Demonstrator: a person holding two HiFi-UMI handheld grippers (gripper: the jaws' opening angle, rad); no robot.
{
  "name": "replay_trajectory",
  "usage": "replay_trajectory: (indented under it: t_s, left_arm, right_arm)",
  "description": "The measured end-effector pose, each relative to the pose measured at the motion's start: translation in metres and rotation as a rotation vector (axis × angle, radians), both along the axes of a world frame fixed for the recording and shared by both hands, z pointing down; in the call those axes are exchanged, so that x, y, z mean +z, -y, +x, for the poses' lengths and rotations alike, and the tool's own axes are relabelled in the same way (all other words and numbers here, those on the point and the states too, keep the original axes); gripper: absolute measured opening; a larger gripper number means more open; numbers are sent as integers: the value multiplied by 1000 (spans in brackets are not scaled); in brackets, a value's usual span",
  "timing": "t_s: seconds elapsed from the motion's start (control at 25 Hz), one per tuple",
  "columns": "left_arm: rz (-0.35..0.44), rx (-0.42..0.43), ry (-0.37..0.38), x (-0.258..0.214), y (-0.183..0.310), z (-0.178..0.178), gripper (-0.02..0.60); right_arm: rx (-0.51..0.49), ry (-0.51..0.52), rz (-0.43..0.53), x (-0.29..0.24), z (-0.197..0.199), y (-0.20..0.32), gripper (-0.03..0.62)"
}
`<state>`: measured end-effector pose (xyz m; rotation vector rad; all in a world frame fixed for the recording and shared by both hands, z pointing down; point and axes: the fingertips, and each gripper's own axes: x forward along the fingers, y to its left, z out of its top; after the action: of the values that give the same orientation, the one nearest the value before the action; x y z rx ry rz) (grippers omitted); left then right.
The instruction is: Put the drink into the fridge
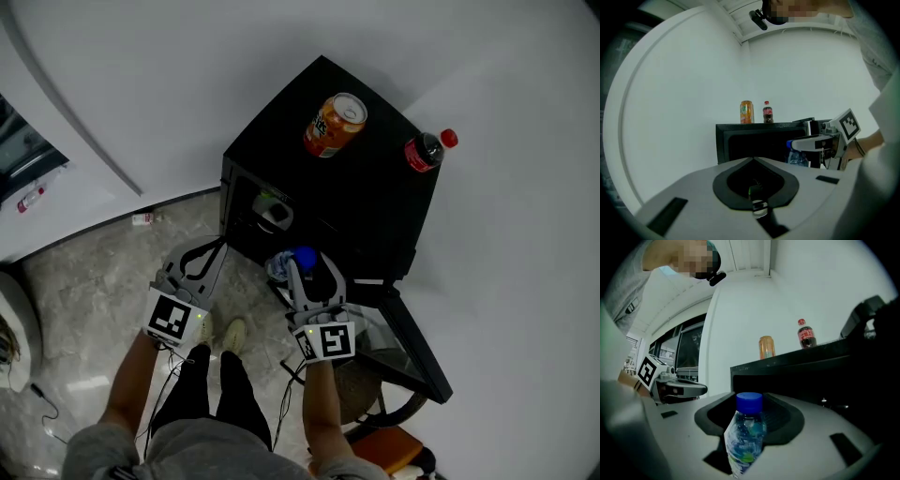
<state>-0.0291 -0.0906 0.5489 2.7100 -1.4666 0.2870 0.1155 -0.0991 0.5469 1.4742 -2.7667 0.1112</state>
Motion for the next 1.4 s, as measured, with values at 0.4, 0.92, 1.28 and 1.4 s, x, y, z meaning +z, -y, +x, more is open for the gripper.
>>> replay_trajectory:
  t_s: [0.4,0.92,1.28,1.4]
  left_arm:
    - [0,-20,6,54,15,-2,5]
    - [7,-59,-21,106,42,-15,5]
    - [20,-70,-17,128,57,-24,5]
    - [22,-72,-23,132,60,-25,5]
  right_arm:
    - [56,-13,28,56,8,45,190]
    - [112,-15,71,97,8,109,190]
    - [123,-28,100,112,3,146,190]
    - [125,-42,111,113,-1,154,190]
